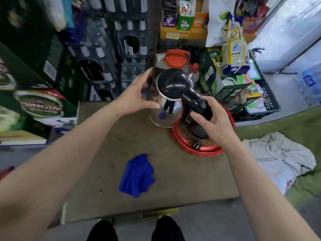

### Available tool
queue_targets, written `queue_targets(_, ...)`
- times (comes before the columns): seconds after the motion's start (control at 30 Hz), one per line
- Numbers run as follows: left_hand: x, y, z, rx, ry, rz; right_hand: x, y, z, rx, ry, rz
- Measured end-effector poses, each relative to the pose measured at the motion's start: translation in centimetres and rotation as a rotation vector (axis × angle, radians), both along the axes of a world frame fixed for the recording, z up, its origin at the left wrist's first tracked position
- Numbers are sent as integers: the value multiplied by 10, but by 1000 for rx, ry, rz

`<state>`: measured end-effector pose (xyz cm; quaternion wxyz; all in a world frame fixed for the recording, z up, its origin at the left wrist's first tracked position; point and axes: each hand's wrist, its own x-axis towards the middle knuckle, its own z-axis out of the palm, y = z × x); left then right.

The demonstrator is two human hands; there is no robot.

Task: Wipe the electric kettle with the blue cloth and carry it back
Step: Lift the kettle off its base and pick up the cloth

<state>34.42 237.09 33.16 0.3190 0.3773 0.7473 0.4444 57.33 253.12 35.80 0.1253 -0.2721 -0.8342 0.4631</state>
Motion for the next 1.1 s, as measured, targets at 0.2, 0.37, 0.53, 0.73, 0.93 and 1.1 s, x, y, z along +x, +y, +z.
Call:
queue_targets(0.2, -60, -123, -47, -52, -183, 51, -70, -103, -46, -190, -74, 47)
queue_targets(0.37, -73, -161, -86, -58, -145, 217, -111, -137, -82, -135, -107, -4)
queue_targets(0.53, -84, -154, -111, -25, -110, 310, -143, -126, -104, -74, -113, -93)
queue_targets(0.73, -74, -145, -128, -26, -56, 383, -150, -118, -128, -101, -80, -138)
queue_targets(0.93, -79, -146, -128, -21, -109, 344, -95, -144, -147, -101, -243, -387)
queue_targets(1.1, -58, -175, -146, -54, -61, 419, -16, -190, -211, -118, -931, -291)
